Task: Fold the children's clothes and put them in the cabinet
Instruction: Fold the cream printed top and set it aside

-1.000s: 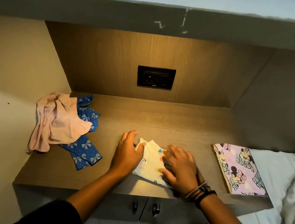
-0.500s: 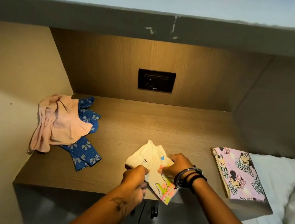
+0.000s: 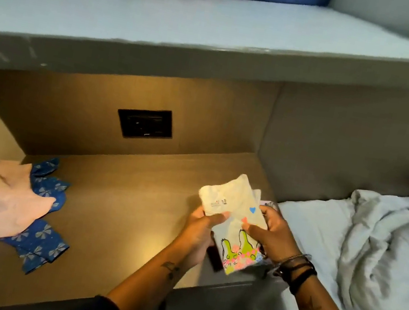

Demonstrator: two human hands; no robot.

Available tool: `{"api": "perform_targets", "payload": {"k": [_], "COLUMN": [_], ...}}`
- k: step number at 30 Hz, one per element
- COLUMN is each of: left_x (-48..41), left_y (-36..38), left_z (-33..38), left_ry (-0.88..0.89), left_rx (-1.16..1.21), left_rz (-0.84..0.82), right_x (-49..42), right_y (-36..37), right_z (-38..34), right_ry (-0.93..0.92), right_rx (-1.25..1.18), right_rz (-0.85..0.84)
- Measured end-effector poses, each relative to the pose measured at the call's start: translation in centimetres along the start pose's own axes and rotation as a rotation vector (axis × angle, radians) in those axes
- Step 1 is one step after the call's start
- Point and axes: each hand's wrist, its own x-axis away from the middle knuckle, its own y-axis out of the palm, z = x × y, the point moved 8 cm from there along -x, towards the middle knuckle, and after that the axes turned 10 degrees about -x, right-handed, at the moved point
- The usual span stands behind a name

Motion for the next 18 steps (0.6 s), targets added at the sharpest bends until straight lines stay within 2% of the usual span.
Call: {"api": "perform_targets", "payload": {"k": [4, 6, 8, 10, 12, 13, 14, 15, 17, 18], "left_x": [-3.8, -4.9, -5.2, -4.5, -3.0, -2.6, -2.8, -3.3, -4.4, -4.7], "left_y": [4.8, 6.0, 6.4, 5.8, 5.7, 6.8, 7.8, 8.4, 7.7, 7.2], "left_z": [-1.6, -2.7, -3.5, -3.3, -1.5, -0.9, -1.4, -2.5, -4.7, -5.4], "left_ry": [-0.003, 0.022, 0.078, 0.131, 0.326, 0.482, 0.611, 0.659, 0.568, 0.526], "left_rx": [-0.118, -0.205, -0.344, -0.726, -1.224, -1.405, -1.546, -1.642, -1.694, -1.695], "left_rz": [0.015, 0.049, 0.114, 0.299, 0.496, 0.471, 0.369, 0.216, -0.010, -0.055], "right_x": [-1.2, -1.7, -1.3, -0.5, 0.0, 0.2, 0.0, -0.2, -0.7, -1.0], "right_y": [-6.0, -8.5, -9.5, -9.6, -8.9, -8.3, -7.6, -6.8, -5.4, -5.3], "right_z": [0.7, 1.9, 2.7, 2.6, 2.3, 2.2, 2.6, 2.9, 4.5, 5.3], "right_ry": [-0.006, 0.020, 0.038, -0.037, -0.200, -0.273, -0.335, -0.343, -0.287, -0.262], "right_rx": [0.193, 0.436, 0.701, 0.844, 1.021, 1.079, 1.116, 1.147, 1.147, 1.147], "right_rz": [0.097, 0.199, 0.232, 0.257, 0.310, 0.323, 0.312, 0.264, 0.173, 0.155]}}
